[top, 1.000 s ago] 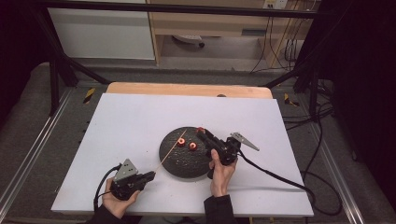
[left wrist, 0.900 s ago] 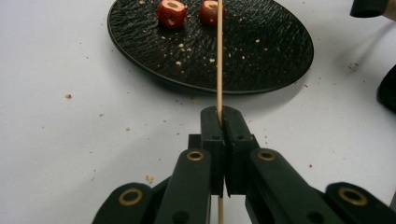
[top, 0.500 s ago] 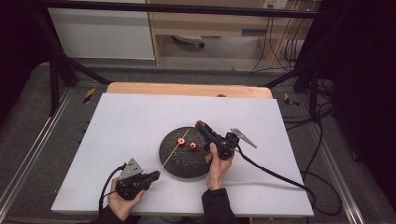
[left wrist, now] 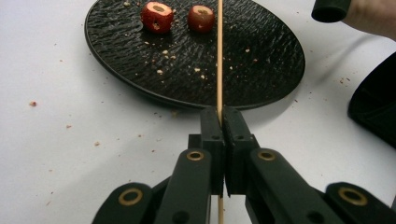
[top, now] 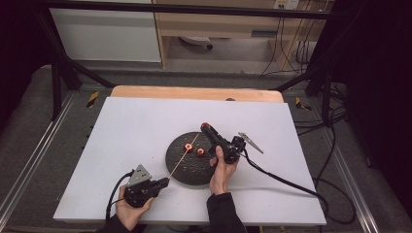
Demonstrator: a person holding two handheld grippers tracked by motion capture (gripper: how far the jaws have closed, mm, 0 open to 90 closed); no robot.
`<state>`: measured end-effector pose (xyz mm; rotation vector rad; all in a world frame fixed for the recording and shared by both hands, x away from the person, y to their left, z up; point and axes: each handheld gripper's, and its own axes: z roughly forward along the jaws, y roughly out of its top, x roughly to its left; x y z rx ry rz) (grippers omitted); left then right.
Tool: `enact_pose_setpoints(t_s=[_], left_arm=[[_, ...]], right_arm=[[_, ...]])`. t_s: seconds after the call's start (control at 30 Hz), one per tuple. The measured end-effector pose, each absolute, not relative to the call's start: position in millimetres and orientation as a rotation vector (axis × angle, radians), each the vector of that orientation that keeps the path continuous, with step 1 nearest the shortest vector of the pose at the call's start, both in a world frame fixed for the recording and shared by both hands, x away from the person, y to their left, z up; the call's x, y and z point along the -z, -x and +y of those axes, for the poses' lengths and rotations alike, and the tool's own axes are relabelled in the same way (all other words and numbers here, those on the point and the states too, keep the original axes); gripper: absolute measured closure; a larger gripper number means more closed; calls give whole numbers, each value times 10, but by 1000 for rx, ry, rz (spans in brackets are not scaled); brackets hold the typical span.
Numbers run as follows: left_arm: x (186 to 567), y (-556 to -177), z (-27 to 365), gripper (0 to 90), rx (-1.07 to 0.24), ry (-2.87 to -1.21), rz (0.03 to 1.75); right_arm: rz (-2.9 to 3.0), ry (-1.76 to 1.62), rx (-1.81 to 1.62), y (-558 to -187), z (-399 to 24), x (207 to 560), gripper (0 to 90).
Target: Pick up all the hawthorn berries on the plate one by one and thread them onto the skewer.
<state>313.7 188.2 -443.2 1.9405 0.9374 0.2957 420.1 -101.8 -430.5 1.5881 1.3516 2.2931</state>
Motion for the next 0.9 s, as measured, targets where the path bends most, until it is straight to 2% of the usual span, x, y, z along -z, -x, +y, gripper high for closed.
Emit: enact_pose_setpoints(t_s=[0.9], left_arm=[[4444,-3152,1799,879,-272,-1912,954]], right_arm=[[1299,-1614,-2362,-4182,-939,4353,609]])
